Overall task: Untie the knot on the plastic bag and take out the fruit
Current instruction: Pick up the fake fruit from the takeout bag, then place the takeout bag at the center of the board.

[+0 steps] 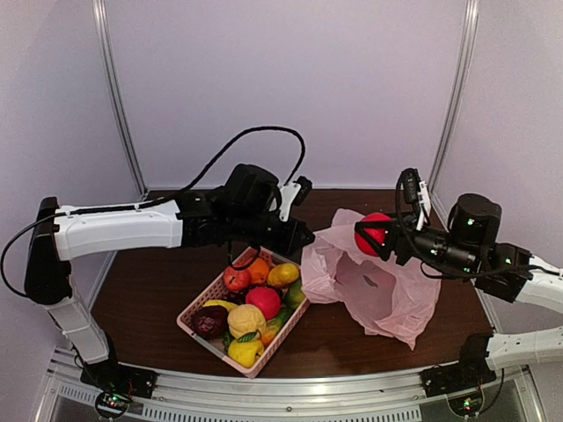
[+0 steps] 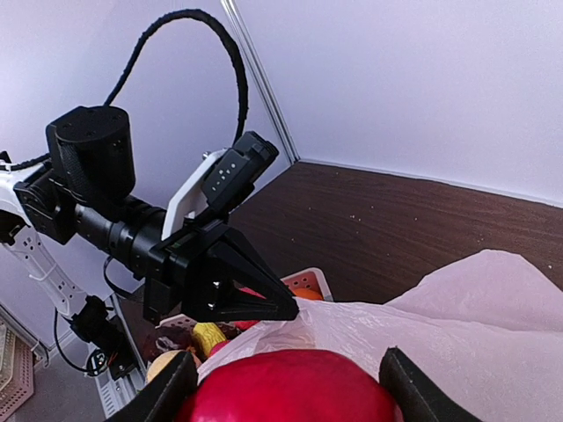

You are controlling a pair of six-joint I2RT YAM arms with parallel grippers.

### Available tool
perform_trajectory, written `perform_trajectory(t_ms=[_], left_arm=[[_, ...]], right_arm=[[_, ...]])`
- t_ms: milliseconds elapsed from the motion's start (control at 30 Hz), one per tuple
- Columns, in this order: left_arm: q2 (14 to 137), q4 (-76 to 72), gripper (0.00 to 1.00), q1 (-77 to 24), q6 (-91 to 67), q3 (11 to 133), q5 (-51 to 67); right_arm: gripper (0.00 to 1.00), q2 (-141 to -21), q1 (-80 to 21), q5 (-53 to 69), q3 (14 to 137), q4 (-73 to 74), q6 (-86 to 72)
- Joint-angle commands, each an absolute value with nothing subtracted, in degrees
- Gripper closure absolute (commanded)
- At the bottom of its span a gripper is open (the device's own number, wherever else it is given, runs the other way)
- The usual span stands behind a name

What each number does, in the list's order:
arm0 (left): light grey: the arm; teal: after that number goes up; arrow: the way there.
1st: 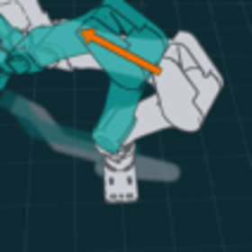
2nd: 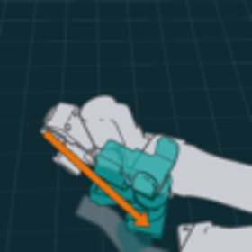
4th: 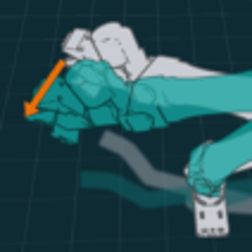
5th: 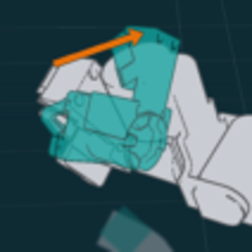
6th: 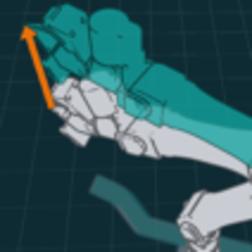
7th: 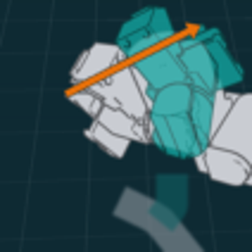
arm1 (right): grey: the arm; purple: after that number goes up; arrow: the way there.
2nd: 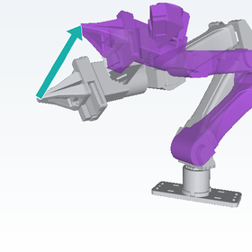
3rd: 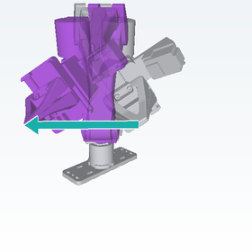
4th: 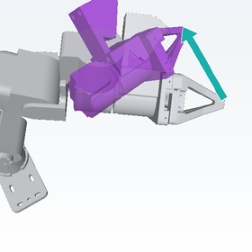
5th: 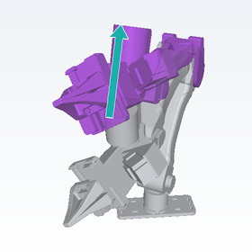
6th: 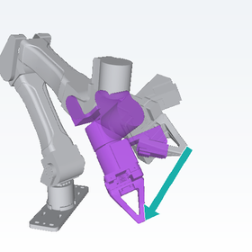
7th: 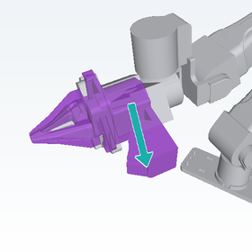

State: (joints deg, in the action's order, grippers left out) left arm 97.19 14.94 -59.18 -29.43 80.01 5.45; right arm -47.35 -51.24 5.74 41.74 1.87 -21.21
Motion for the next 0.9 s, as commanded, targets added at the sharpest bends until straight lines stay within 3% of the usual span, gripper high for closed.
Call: perform_trajectory(t_ms=[0,367,433,567,667,867], left_arm=[[102.03,6.32,1.0,-58.8,-28.91,83.55,6.93],[113.57,4.01,1.0,-56.12,-29.18,93.49,10.91],[113.28,4.64,0.9,-55.53,-28.9,93.52,11.52],[111.85,6.21,0.58,-55.43,-27.47,93.78,11.67],[110.36,8.02,0.4,-55.38,-26.8,94.1,10.04],[103.48,11.12,0.19,-54.23,-26.45,90.94,6.44]], right_arm=[[0.49,-44.4,-51.06,2.38,42.33,3.68,-21.74],[0.49,-38.19,-51.06,-2.51,40.05,9.3,-24.43],[0.49,-37.94,-51.06,-2.56,40.24,10.19,-24.37],[0.49,-37.84,-51.06,-2.66,40.26,11.16,-24.48],[0.49,-37.39,-51.06,-2.85,40.04,11.21,-24.84],[0.49,-36.84,-51.11,-3.1,40.1,12.13,-24.36]])
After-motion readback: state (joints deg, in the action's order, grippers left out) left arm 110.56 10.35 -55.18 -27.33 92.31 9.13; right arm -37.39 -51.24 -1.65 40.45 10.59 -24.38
